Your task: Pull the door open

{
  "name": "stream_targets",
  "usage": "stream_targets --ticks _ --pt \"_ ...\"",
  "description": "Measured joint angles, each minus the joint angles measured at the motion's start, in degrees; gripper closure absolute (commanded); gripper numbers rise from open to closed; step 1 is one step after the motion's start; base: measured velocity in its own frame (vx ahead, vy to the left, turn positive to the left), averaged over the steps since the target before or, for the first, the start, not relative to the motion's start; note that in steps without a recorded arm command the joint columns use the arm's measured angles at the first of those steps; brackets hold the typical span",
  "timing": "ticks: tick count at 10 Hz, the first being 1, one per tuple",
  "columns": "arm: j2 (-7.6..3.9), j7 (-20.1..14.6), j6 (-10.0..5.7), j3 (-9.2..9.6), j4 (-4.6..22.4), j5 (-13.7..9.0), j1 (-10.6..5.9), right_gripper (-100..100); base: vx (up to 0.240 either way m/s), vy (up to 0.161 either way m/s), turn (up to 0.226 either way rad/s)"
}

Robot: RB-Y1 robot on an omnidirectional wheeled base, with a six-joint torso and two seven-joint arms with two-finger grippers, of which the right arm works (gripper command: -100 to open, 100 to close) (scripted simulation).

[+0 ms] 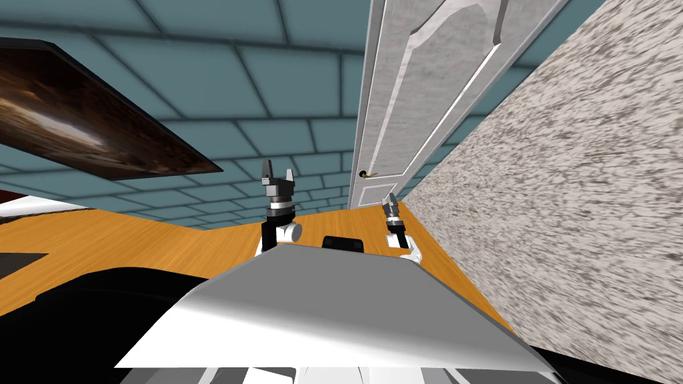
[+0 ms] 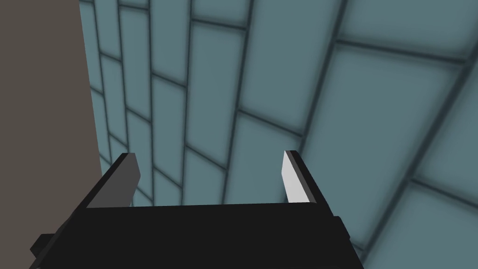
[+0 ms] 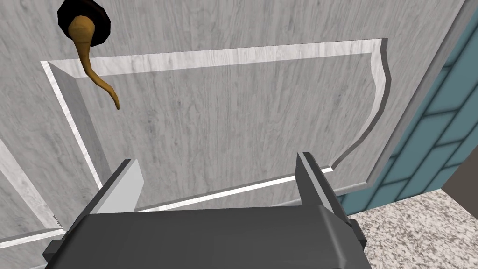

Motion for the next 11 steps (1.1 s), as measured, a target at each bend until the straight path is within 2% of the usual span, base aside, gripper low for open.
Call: stream_targets --ticks 4,11 --pt "-1.38 -1.4 -1.92 -0.13 6.7 1.7 -2.13 -100 0.103 0.002 0.042" --pt "-3.68 -3.5 -4.58 -0.43 16.4 4.0 -5.31 -100 0.087 0.009 0.031"
